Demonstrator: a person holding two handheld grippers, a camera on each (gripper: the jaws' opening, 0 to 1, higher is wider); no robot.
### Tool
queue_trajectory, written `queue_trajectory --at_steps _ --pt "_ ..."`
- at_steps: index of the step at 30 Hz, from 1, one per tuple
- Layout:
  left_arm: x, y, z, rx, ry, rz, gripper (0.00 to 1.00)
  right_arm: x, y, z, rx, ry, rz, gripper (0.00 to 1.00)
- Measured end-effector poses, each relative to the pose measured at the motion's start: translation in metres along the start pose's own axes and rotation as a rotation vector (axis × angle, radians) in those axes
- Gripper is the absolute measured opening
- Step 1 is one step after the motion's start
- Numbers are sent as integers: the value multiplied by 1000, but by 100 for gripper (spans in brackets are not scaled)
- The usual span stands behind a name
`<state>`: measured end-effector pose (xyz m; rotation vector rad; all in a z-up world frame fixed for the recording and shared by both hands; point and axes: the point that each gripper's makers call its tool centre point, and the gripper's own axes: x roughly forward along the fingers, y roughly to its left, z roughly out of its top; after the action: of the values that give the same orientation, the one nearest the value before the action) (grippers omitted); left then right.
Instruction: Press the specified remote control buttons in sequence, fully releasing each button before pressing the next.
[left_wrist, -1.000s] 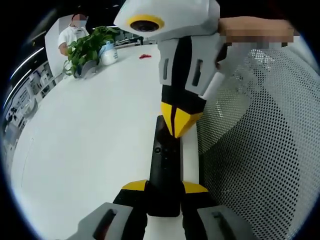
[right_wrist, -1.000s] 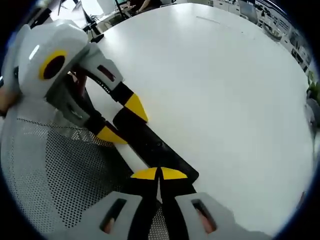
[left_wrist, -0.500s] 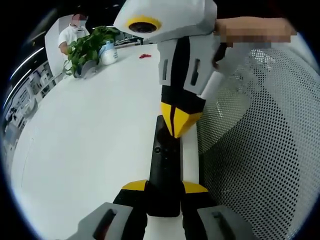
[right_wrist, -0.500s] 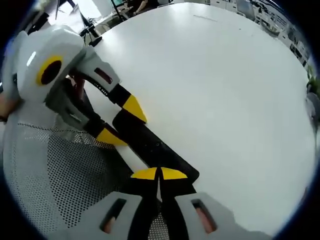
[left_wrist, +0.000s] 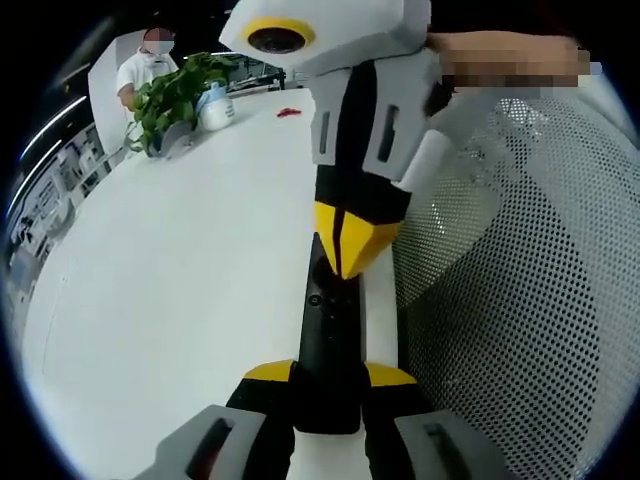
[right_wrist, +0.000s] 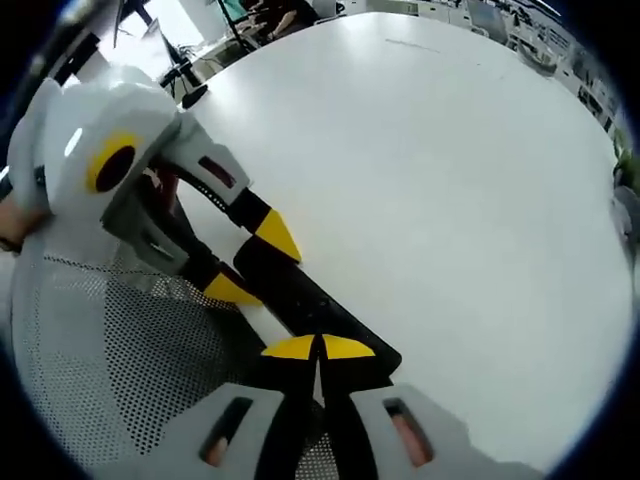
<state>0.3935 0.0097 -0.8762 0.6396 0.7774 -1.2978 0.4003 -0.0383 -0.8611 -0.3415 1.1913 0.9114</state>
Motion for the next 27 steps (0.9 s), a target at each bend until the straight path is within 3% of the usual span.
queue_trajectory --at_steps 4,19,27 --pt "0 0 0 0 0 0 25 1 -1 2 -16 -6 -17 4" --pt "0 0 0 -3 -2 1 25 5 -8 -2 -90 37 -77 2" --pt "0 1 0 -5 0 -1 25 7 -9 -1 -213 61 -138 0"
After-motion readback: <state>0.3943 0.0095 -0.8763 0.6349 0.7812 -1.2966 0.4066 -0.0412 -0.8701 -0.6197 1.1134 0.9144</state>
